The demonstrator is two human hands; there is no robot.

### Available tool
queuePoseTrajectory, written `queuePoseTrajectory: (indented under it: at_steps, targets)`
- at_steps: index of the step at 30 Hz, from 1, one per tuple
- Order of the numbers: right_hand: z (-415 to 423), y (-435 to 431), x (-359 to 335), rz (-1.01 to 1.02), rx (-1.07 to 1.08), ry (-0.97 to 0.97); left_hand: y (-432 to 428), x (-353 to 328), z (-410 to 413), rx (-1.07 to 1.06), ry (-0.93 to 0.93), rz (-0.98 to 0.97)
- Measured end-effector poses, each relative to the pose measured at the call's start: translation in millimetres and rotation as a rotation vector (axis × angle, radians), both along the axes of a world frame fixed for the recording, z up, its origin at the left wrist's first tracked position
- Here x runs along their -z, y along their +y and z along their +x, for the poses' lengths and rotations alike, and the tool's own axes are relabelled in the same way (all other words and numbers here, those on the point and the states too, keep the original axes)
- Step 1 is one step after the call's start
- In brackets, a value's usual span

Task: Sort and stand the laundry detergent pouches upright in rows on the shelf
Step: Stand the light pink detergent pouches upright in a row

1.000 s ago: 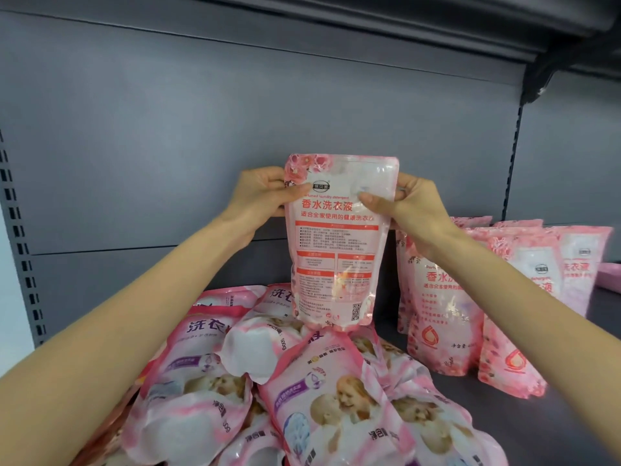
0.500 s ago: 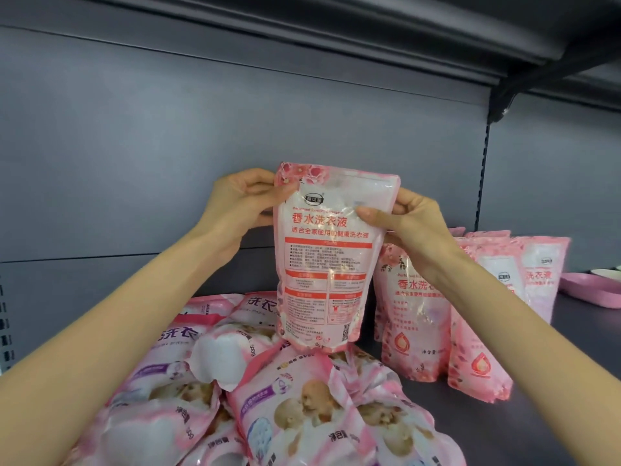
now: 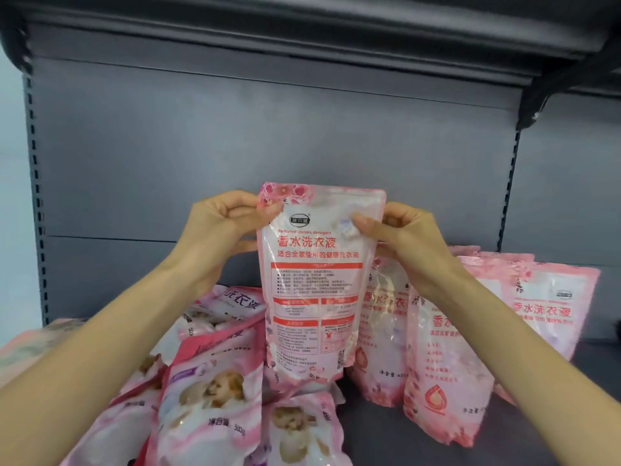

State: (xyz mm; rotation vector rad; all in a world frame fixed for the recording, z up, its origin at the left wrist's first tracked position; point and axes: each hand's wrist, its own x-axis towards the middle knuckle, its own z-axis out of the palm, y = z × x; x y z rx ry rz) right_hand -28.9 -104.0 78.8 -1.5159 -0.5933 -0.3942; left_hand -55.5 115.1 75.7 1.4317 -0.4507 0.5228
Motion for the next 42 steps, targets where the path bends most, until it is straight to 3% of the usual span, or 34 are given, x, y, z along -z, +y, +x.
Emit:
queuePoseTrajectory:
  at_steps: [12,24,30,42]
  targets:
    - [-17.2,-23.8,9.1,-0.026,-0.043,0.014,-23.1,6.4,-31.4,-0.056,0.064,0.046]
    - [-45.8,-62.7,32.8,-0.028,0.072,0.043,-61.0,30.1,-29.9,0.1,0.159,-0.037]
    - [-50.9,-87.3,31.3,0.004,0.092,0.017,-83.8,25.4,-31.4,0.104,0.147,0.016]
    - [-38.4,-176.0,39.6,-0.275,0.045,0.124,-148.5,46.2,-23.5,0.15,0.237,0.193]
